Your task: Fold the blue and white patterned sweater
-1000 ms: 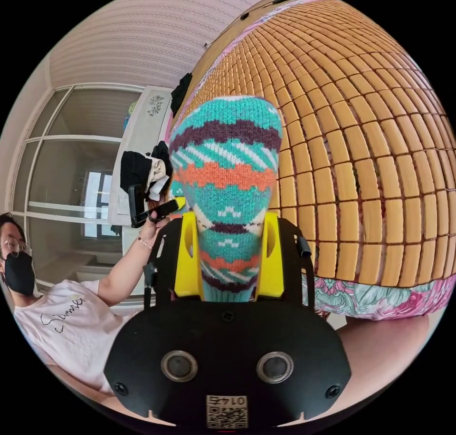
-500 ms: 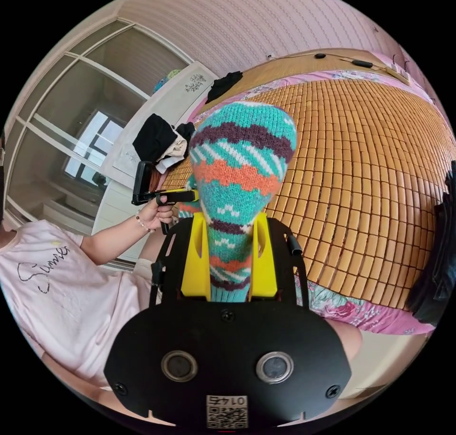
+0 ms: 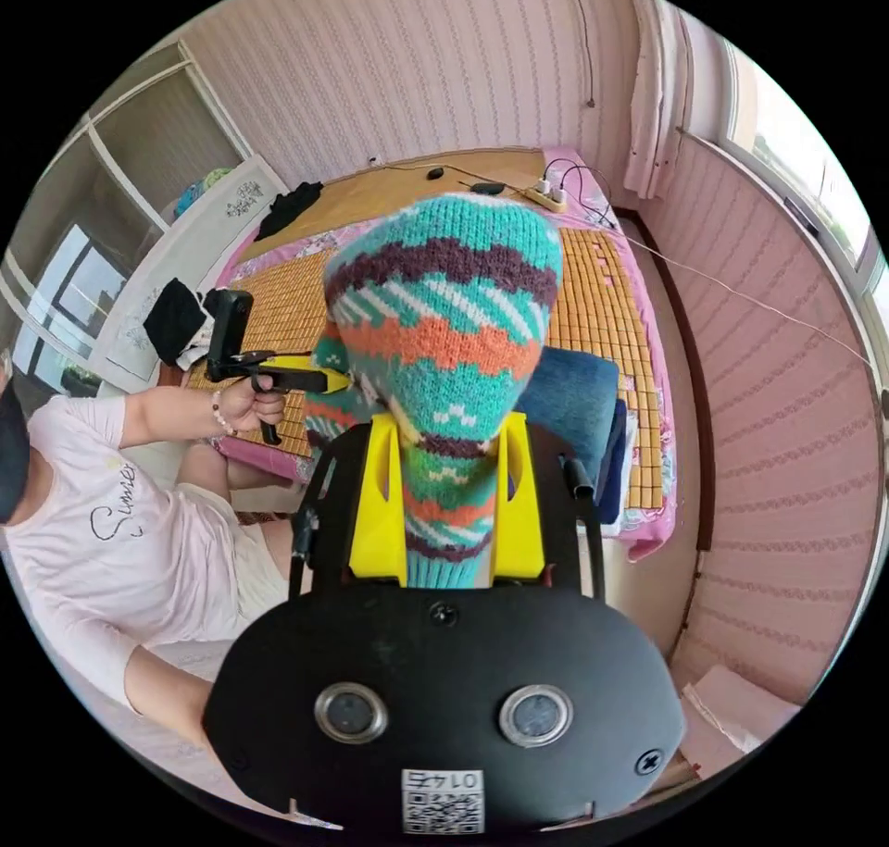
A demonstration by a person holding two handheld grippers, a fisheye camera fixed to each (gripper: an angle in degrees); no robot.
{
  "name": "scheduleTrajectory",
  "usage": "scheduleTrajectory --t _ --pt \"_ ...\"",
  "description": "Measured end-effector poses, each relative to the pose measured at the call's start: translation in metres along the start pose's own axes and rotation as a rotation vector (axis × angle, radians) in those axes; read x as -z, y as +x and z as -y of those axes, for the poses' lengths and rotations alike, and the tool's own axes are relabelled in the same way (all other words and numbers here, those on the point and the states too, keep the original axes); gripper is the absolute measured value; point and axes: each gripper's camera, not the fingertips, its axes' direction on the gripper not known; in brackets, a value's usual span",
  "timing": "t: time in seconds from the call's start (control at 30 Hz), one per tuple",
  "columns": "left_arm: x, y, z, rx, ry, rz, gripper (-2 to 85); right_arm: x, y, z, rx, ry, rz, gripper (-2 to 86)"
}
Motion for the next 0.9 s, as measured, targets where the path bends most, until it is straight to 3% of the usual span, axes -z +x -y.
scheduleTrajectory --t 0.1,0.2,0.47,0.67,0.9 --pt "-0.067 -0.007 0.013 0.106 -0.072 0.121 11.5 -0.039 0.043 -0.002 -0.23 -0.02 -0.15 13.6" --pt "-0.083 -0.01 0.016 0.163 0.002 0.121 11.9 -0.08 0.048 -0.023 -0.331 0.034 -0.199 9.4" --pt "-0.051 0.019 -0.001 -0.119 -0.094 0.212 12.0 -0.1 0.008 -0.057 -0.356 0.216 -0.244 8.4" --pt "0.063 0.036 -0.119 -0.257 -0.02 0.336 10.3 -0.106 -0.116 -0.121 -0.213 0.305 -0.418 9.4" --pt "0.249 0.059 -0.324 -0.125 0.147 0.72 7.6 -0.207 -0.307 -0.174 0.137 0.195 -0.158 9.7"
